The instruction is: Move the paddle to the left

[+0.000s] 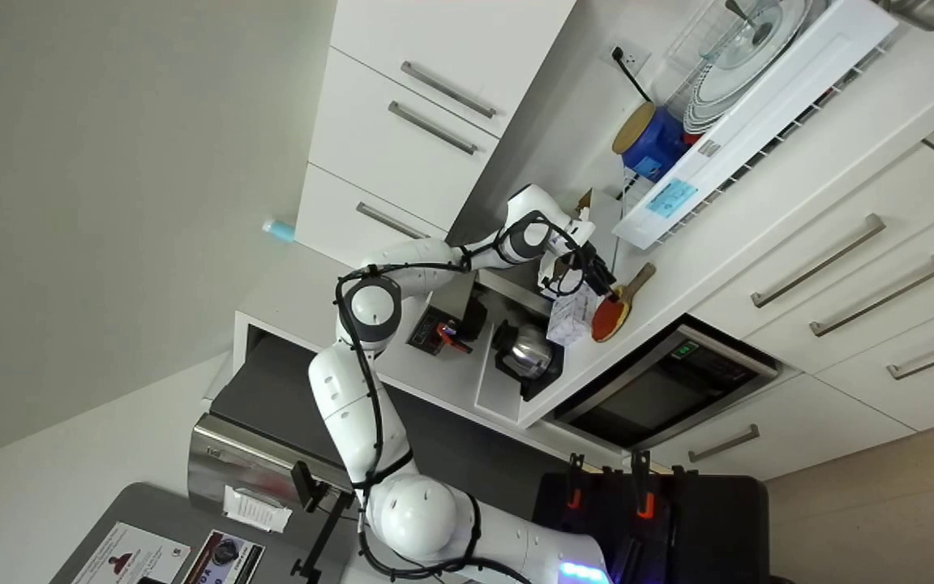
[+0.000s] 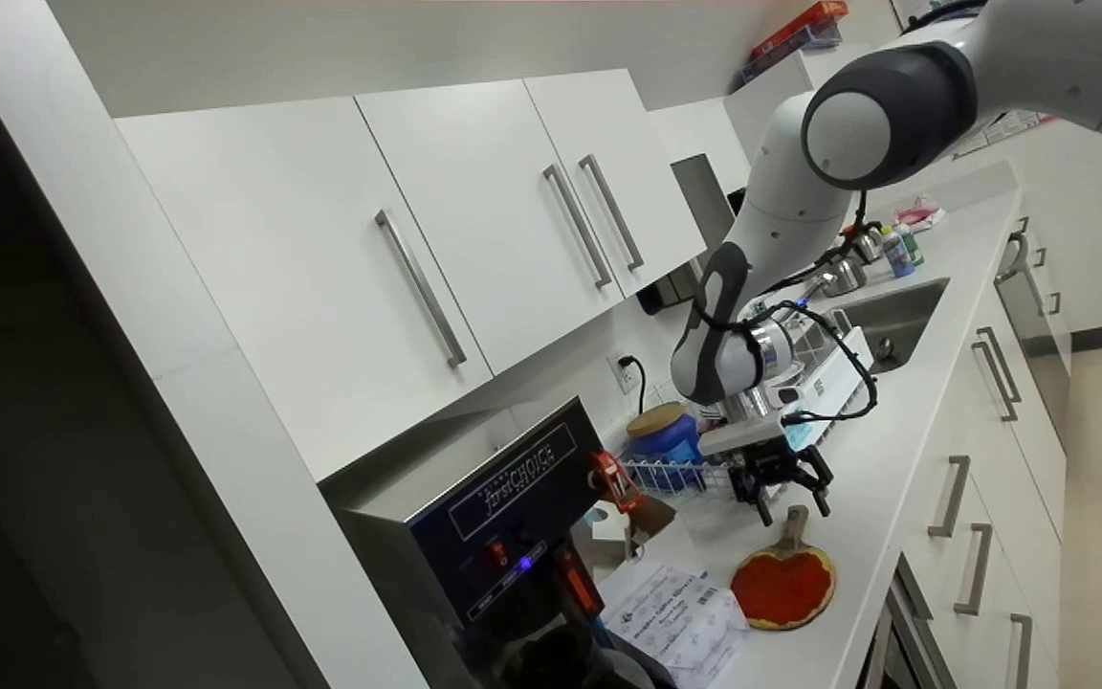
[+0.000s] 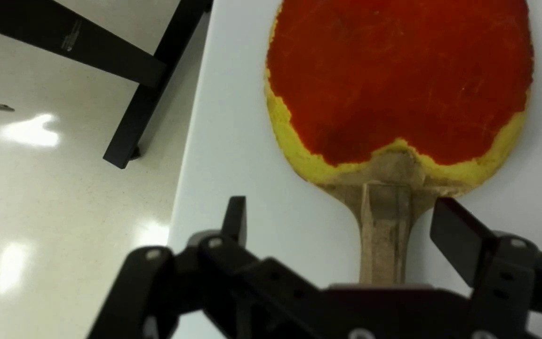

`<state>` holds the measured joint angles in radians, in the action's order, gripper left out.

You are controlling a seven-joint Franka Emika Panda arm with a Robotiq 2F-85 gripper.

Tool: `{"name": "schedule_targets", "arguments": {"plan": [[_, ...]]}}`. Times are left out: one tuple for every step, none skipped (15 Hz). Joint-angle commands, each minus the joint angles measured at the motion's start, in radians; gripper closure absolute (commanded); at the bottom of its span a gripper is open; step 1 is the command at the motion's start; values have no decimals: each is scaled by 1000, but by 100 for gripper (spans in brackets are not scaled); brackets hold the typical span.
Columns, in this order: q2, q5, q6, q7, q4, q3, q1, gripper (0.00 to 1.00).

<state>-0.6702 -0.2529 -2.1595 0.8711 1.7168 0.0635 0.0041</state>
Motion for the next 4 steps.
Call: {"name": "schedule_targets", "arguments": {"plan": [[80,48,31,16,78,33,31,0],[23,21,9,-2,22,17,12,0],[32,30,12,-2,31,19,13,0],[37,33,13,-2,37,20,13,0]]}}
